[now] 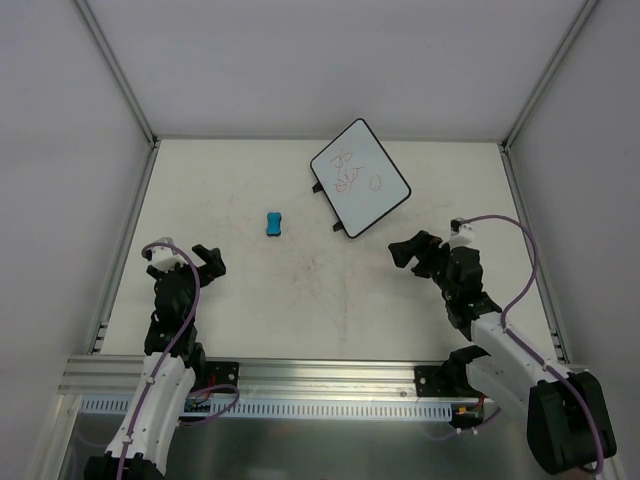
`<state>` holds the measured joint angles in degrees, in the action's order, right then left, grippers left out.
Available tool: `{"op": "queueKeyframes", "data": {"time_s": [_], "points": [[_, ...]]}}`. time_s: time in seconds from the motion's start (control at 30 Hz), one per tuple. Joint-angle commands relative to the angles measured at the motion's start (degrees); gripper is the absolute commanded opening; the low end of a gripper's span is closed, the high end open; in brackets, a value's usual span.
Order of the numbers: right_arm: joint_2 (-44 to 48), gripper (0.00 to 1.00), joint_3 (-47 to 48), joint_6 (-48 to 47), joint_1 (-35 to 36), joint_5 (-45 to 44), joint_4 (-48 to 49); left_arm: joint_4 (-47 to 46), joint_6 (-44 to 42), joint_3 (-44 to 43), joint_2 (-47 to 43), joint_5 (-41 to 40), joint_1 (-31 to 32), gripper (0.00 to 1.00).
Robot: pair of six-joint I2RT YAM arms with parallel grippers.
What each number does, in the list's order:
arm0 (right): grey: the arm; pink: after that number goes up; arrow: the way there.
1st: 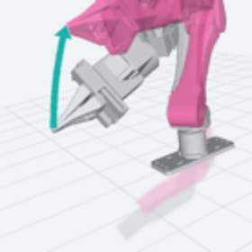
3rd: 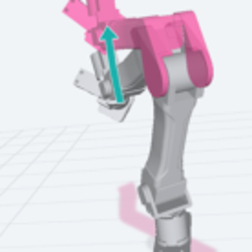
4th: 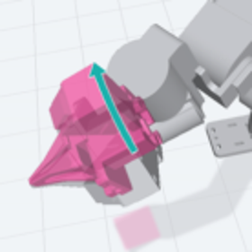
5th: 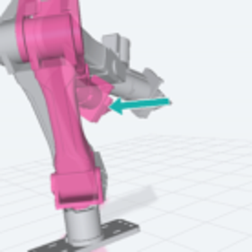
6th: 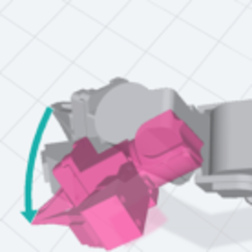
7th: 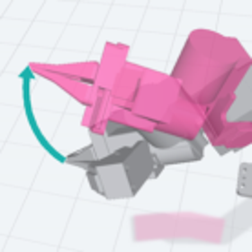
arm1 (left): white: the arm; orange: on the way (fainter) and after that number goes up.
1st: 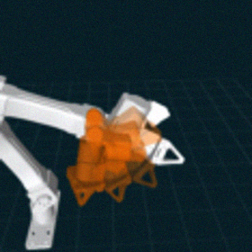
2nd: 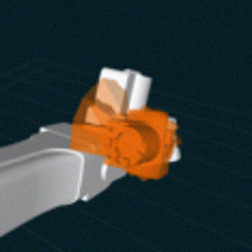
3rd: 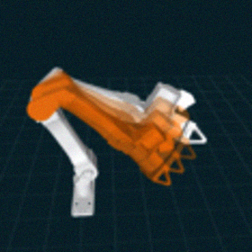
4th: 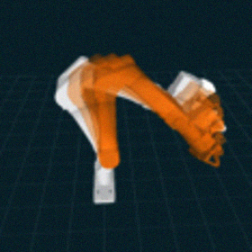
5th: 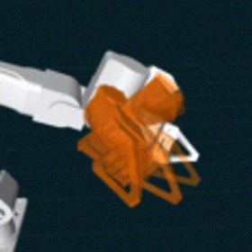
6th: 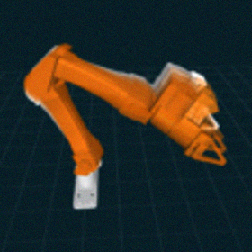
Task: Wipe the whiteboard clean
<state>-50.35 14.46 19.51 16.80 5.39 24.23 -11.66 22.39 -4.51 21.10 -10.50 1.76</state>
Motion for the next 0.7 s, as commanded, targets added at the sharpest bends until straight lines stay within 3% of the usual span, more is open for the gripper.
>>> {"op": "queueKeyframes", "data": {"time_s": [0.0,0.43,0.67], "points": [[-3.2,0.99,3.7,2.6,-0.1,-0.3,7.8,-2.4,-0.2,-1.3,-0.4,3.1,-0.5,0.99],[-15.4,0.99,6.9,2.7,-0.9,4.5,21.5,-4.3,-2.2,-2.3,0.7,15.1,-0.5,0.99],[-26.4,0.99,3.4,6.7,-2.8,7.0,42.3,-4.8,-2.4,-2.6,1.6,16.4,-0.5,0.99]]}}
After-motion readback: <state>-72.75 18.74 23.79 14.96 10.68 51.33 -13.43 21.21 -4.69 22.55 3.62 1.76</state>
